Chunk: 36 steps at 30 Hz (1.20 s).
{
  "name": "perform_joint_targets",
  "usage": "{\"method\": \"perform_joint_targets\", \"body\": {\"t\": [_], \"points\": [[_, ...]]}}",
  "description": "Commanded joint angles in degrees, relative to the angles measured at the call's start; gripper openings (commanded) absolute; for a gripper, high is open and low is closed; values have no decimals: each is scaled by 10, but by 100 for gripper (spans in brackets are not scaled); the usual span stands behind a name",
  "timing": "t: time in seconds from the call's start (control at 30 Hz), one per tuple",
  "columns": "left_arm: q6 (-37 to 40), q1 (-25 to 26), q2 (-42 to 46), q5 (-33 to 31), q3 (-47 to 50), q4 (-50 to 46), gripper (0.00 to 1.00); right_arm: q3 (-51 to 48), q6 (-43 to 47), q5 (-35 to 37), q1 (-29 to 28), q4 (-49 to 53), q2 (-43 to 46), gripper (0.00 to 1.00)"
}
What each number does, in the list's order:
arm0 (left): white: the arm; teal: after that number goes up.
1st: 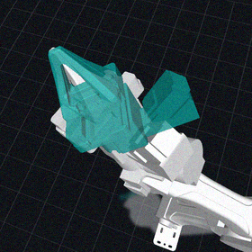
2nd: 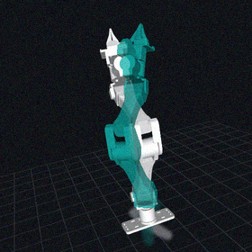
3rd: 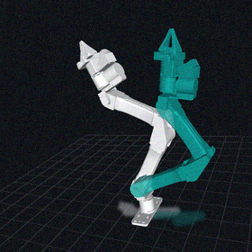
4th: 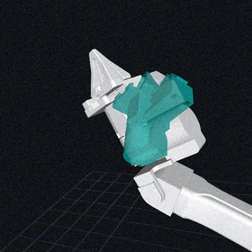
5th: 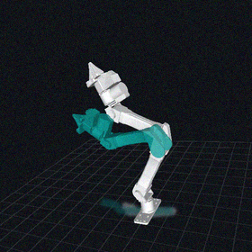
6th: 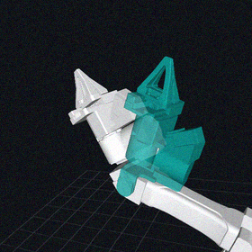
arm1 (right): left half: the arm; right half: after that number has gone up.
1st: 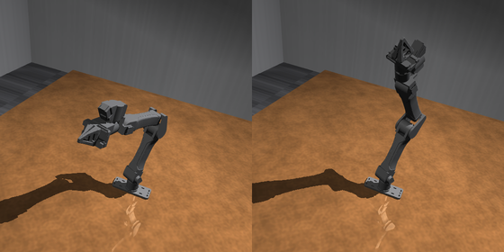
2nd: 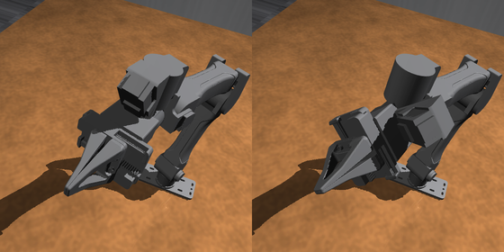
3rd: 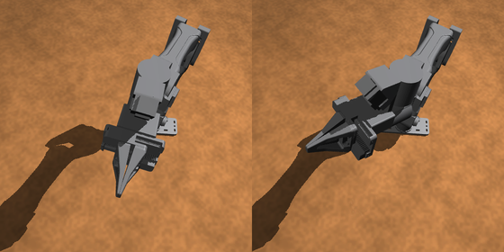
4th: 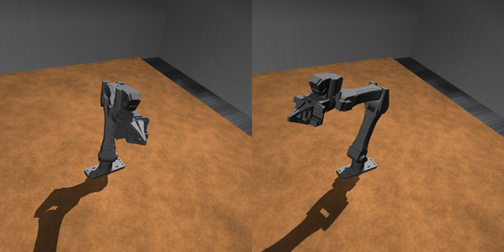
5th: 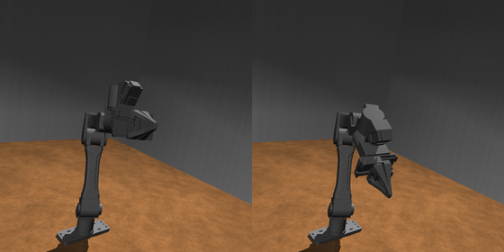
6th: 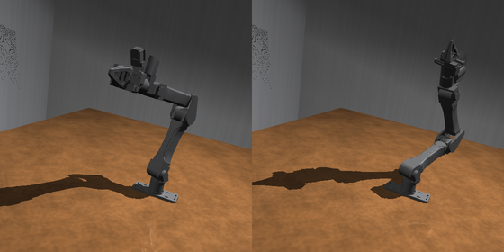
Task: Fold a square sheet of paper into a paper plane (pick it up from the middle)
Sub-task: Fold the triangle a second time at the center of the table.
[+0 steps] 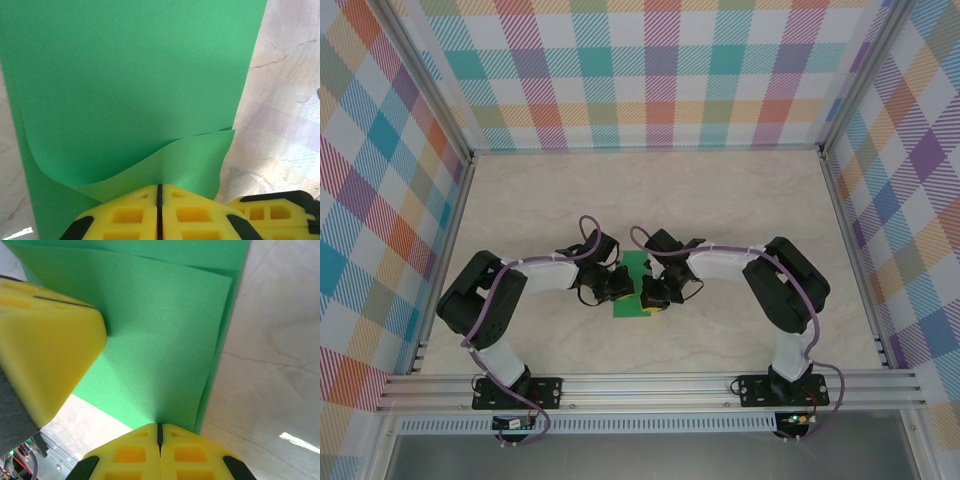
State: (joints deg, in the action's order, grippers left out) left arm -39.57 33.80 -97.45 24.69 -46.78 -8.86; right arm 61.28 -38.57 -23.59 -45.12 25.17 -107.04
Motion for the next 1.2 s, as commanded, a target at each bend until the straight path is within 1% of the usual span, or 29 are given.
{"method": "perform_joint_targets", "body": {"t": [0.0, 0.37, 0.57, 0.7, 0.8, 0.87, 0.93, 1.0, 1.17], "points": [[-4, 6, -24, -47, 12, -48, 10, -4, -5, 19, -4, 34, -11, 3], [-9, 6, -28, -52, 9, -51, 10, 0, 8, 50, -5, 75, 0, 3], [-10, 6, -29, -59, 9, -58, 9, -71, 13, 39, -9, 77, 32, 3], [-10, 6, -34, -68, 7, -64, 9, -94, 20, 46, -8, 88, 57, 3], [-10, 6, -34, -59, 9, -54, 9, -89, 27, 39, -7, 72, 91, 3], [-11, 5, -34, -53, 10, -47, 9, -81, 27, 27, -7, 33, 122, 4], [-12, 5, -32, -51, 10, -45, 9, -68, 23, 16, -7, -2, 131, 4], [-12, 6, -30, -52, 9, -46, 9, -49, 19, 13, -7, -24, 115, 4], [-13, 6, -27, -51, 10, -46, 9, -12, 20, 8, -7, -39, 46, 3]]}}
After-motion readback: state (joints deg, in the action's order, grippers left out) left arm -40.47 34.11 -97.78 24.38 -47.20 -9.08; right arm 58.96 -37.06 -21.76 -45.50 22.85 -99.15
